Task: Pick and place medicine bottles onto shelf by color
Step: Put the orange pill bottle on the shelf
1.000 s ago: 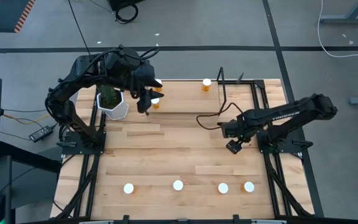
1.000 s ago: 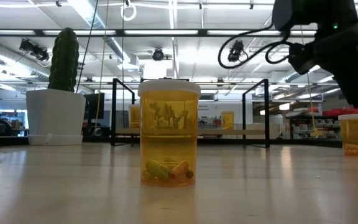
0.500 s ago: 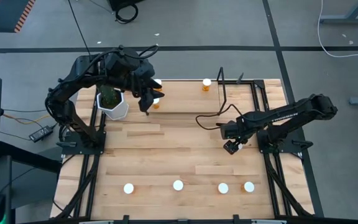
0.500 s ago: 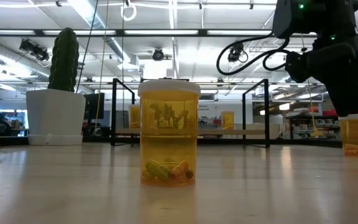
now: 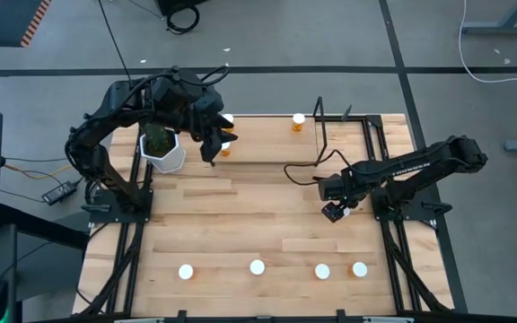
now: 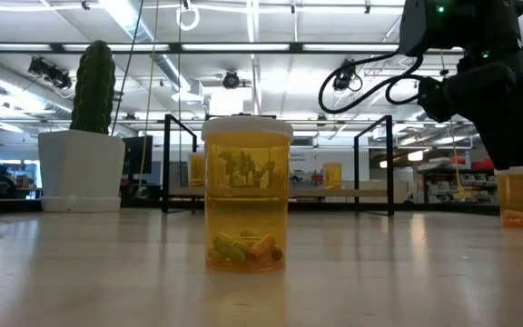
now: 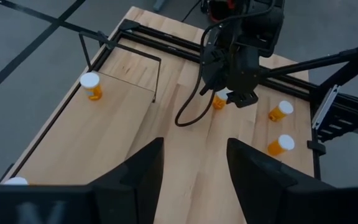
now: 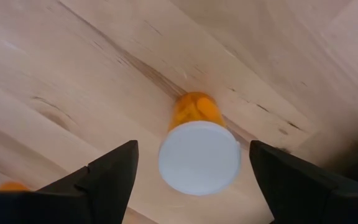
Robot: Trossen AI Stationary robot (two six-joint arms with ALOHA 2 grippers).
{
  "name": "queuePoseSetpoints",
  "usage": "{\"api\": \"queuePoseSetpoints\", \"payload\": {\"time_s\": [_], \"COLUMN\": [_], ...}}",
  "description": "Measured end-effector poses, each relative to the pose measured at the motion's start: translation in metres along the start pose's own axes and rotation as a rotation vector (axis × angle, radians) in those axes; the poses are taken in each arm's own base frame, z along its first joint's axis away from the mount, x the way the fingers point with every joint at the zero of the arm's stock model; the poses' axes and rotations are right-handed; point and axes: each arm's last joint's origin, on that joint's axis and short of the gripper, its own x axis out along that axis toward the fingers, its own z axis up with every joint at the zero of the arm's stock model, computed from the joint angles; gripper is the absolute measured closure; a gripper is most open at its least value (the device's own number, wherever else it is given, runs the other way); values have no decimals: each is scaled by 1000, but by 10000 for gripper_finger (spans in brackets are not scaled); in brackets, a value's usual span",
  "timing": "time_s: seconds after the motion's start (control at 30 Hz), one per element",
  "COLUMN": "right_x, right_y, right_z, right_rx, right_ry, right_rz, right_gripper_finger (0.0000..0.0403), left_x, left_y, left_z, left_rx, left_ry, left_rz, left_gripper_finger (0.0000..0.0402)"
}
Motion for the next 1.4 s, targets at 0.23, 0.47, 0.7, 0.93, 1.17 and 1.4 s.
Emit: {"api": "queuePoseSetpoints", "payload": {"time_s": [0.23, 0.47, 0.7, 0.93, 1.17, 1.4], "right_x": [1, 14, 15, 15, 12, -10], "right_y": [0, -7, -6, -5, -3, 11], "right_z": [0, -3, -3, -3, -3, 4], "right_rx": [3, 31, 31, 31, 26, -34], "right_ry": [1, 47, 33, 53, 69, -8], "right_rz": [-4, -17, -9, 8, 26, 90], "right_gripper_finger": [97, 100, 105, 135, 179, 177], "left_x": [0, 0, 0, 0, 0, 0], "left_y": [0, 0, 0, 0, 0, 1], "left_z": [0, 0, 0, -2, -2, -5], "left_rx": [26, 35, 36, 51, 53, 75], "left_ry": [0, 1, 2, 17, 19, 50], "left_rz": [0, 0, 0, 3, 3, 8], "left_gripper_finger": [217, 220, 216, 223, 221, 222]}}
